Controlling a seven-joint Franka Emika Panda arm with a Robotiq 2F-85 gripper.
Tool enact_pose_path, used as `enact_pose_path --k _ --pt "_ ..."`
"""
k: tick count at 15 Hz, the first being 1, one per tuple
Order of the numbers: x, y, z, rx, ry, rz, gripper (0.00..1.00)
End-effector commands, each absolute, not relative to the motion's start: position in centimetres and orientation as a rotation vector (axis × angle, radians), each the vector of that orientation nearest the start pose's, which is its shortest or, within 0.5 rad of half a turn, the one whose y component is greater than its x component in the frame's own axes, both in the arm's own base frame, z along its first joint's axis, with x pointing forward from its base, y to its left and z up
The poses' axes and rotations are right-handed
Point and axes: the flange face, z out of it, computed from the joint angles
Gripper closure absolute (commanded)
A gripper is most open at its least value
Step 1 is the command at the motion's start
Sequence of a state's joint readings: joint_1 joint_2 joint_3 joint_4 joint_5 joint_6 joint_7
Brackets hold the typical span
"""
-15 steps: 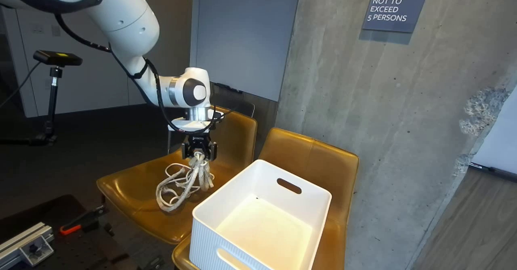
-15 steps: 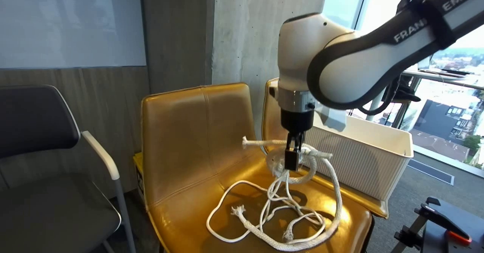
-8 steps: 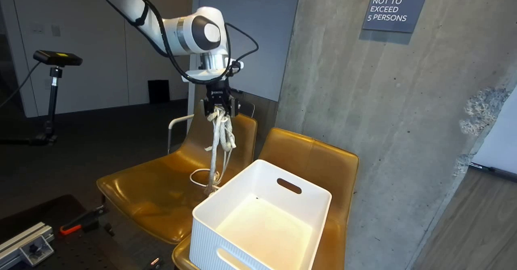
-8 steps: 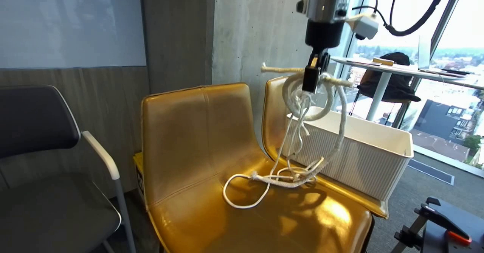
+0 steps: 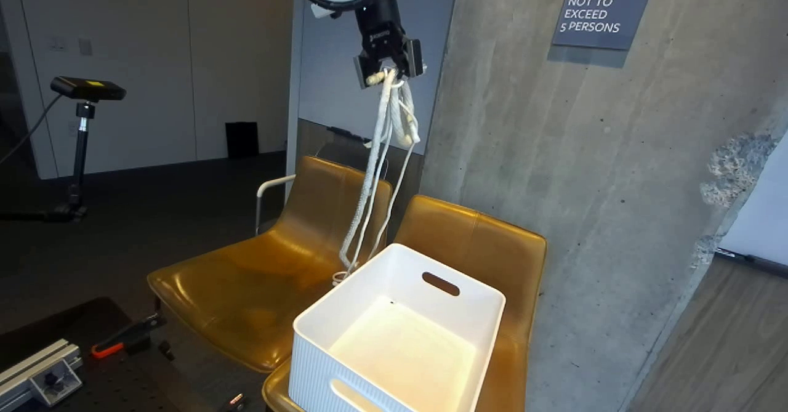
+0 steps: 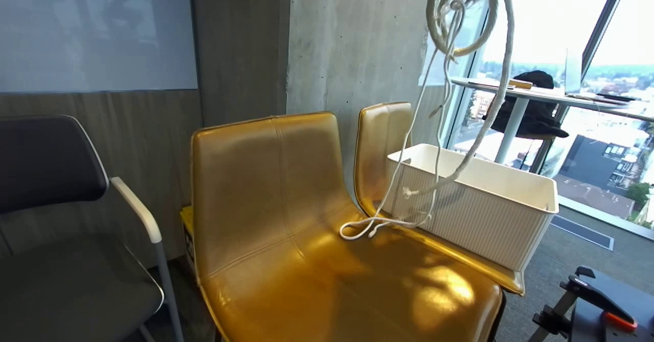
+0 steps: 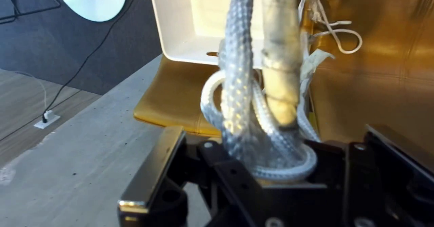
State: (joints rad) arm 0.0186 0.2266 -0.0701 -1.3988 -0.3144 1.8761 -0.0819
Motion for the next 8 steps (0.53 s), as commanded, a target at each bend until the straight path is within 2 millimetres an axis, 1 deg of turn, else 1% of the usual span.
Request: enact_pose_path --k 1,3,5,8 --pt "63.6 -10.6 68.3 -3.512 0.010 -0.486 1.00" --pt "62.4 -13.9 72.0 -3.533 0.111 -0.529 1.00" --pt "60.8 -16.7 75.2 -3.548 0.197 -0.572 1.00" --pt "58.6 -19.9 78.9 -3.578 0.284 -0.628 1.00"
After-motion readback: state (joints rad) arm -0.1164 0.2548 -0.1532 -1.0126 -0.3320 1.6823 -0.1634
